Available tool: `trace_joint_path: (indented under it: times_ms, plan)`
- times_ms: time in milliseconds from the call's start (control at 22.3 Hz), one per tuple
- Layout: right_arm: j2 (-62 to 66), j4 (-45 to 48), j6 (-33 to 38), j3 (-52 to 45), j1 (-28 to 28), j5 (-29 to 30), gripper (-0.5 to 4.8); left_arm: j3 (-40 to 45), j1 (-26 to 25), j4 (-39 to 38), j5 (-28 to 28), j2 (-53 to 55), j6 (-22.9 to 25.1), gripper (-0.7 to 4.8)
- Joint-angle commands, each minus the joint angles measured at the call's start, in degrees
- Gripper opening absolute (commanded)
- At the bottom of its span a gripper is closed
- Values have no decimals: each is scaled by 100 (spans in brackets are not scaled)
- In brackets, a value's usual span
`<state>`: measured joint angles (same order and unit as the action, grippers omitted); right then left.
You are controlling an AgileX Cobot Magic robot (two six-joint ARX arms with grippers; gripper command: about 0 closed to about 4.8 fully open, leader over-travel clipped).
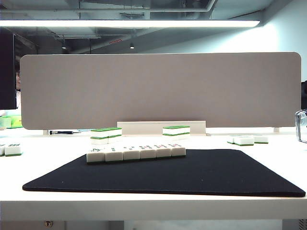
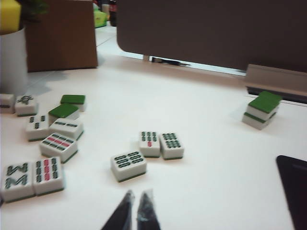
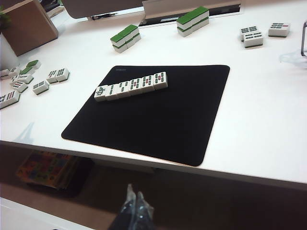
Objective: Align six mahjong tiles in a row on the table.
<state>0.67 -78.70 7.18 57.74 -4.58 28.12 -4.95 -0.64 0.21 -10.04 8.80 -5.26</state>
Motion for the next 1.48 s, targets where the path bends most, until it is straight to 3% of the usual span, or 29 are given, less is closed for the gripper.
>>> trace_joint_path:
  times_ms: [45,314,583,717,1479]
  plan:
    - [-68,92,-15,22,4,4,-1,232,-160,76,116,-302,-13,21]
    - [-68,92,-15,22,4,4,-1,459,-199,-247,643,-732,76,21]
    - [-68,92,-15,24,4,4,-1,457,-195,-1139,649,-870,76,21]
    - [-68,92,-15,24,4,7,-1,459,-195,-1119,796,-870,308,21]
    - [-68,96,-142,24,4,-39,-1,459,-190,-1088,881,-870,310,21]
